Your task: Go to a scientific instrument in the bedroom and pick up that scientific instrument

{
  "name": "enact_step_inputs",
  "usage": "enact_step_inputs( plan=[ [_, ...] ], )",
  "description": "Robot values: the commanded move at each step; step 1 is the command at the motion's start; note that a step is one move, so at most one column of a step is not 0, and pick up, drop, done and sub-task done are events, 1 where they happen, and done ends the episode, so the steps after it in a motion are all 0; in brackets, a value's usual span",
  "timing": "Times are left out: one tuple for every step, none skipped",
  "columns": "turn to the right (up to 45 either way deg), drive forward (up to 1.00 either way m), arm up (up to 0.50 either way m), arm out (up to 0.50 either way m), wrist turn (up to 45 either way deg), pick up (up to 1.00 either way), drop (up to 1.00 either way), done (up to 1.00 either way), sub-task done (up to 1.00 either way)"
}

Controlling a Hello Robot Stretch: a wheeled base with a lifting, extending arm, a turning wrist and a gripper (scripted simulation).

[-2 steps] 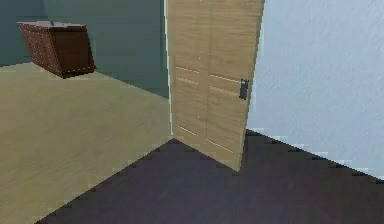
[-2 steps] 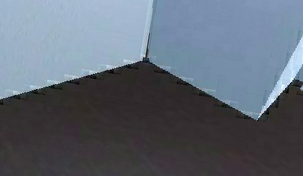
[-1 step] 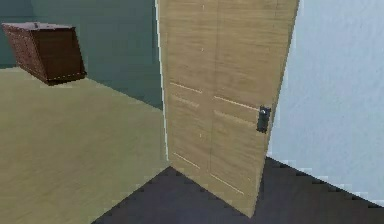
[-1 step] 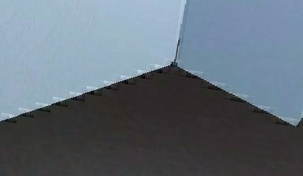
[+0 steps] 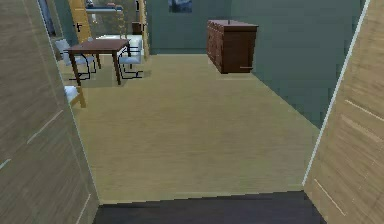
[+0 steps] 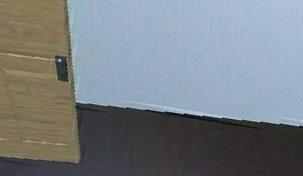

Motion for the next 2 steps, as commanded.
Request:
enact_step_inputs(
  plan=[
    [-3.0, 0.0, 0.0, 0.0, 0.0, 0.0, 0.0, 0.0, 0.0],
    [0.0, 1.0, 0.0, 0.0, 0.0, 0.0, 0.0, 0.0, 0.0]
  ],
)
